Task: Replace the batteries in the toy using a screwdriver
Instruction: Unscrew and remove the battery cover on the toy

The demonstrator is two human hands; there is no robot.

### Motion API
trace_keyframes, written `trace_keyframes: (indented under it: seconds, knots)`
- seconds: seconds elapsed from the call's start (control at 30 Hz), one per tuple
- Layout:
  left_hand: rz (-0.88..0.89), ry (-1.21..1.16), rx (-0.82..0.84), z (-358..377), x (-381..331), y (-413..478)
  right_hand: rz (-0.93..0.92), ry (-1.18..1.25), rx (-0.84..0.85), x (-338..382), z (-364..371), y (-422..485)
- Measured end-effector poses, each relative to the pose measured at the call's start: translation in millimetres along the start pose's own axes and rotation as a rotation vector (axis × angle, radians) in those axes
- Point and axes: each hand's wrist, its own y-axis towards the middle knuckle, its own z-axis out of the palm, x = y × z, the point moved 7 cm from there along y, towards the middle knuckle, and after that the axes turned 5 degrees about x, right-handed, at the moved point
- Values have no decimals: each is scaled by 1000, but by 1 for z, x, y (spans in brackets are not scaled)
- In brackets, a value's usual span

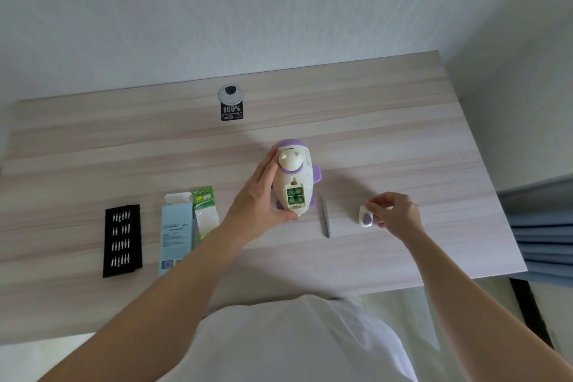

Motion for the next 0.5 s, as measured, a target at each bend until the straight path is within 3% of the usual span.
trace_keyframes:
  seconds: [0.23, 0.4, 0.5]
  knots:
    - [-44, -37, -58, 10, 3, -15, -76, -143, -113, 6, -8, -14]
    - [-238, -134, -167, 18, -1, -20, -173, -77, -113, 32, 14, -41]
    - [-356, -171, -257, 20, -6, -14, -141, 23, -39, 36, 38, -51]
